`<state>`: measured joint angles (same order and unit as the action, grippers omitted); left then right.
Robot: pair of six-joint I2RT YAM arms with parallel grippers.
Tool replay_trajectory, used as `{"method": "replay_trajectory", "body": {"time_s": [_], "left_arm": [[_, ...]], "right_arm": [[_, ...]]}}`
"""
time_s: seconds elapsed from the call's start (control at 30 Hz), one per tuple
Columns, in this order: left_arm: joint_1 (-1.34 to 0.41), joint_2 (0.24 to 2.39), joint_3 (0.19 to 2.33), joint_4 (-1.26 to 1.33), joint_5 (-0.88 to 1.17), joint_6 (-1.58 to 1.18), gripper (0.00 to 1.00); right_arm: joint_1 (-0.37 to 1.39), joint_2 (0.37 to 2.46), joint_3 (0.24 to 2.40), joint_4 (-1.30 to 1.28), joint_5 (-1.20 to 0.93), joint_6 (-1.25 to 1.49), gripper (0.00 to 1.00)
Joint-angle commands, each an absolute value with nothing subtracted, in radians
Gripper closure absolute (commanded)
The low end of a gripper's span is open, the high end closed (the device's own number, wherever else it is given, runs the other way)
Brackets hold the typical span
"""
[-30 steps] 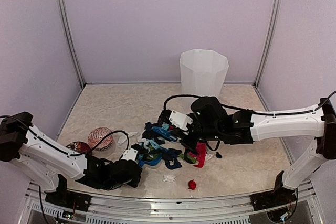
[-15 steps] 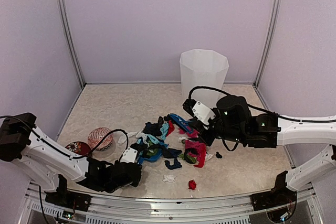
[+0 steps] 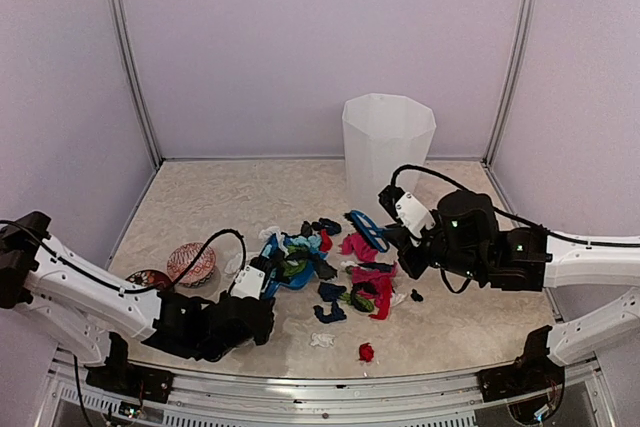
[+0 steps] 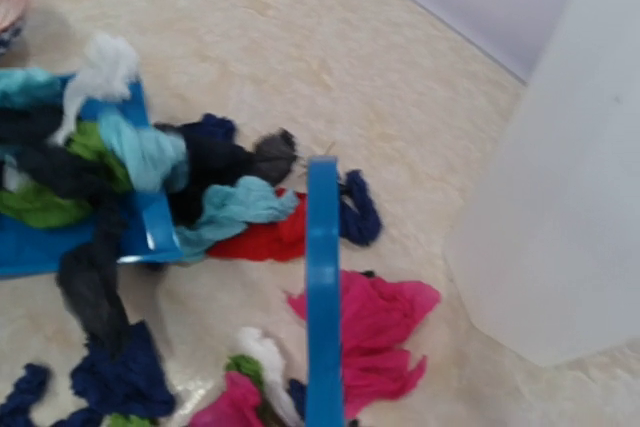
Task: Sweep away the paper scraps from the table
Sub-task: Dump the paper scraps in the dustpan into the trash bin.
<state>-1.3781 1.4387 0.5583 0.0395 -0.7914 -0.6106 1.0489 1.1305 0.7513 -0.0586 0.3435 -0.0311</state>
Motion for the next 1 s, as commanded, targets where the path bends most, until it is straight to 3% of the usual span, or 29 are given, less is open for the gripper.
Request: {"method": "replay_trajectory", "body": {"time_s": [0.0,0.5,0.97], "left_arm": [[-1.37,1.393,0.64,-0.04,-0.812,-0.543,1.0],[-1.26,1.277,0.904,-0.269,-0.706,-0.378,1.0],[-1.11,1.414,1.382,-0.507,-0.499,-0.191,1.0]], "right_arm": [[1.029,1.101,0.733,-0.028,0.417,0.026,1.0],[0.967,0.966,0.638,-0.066,0.49,0.168,1.0],[0.949,0.924,0.573,-0.066,0.445,0.24,1.0]]}}
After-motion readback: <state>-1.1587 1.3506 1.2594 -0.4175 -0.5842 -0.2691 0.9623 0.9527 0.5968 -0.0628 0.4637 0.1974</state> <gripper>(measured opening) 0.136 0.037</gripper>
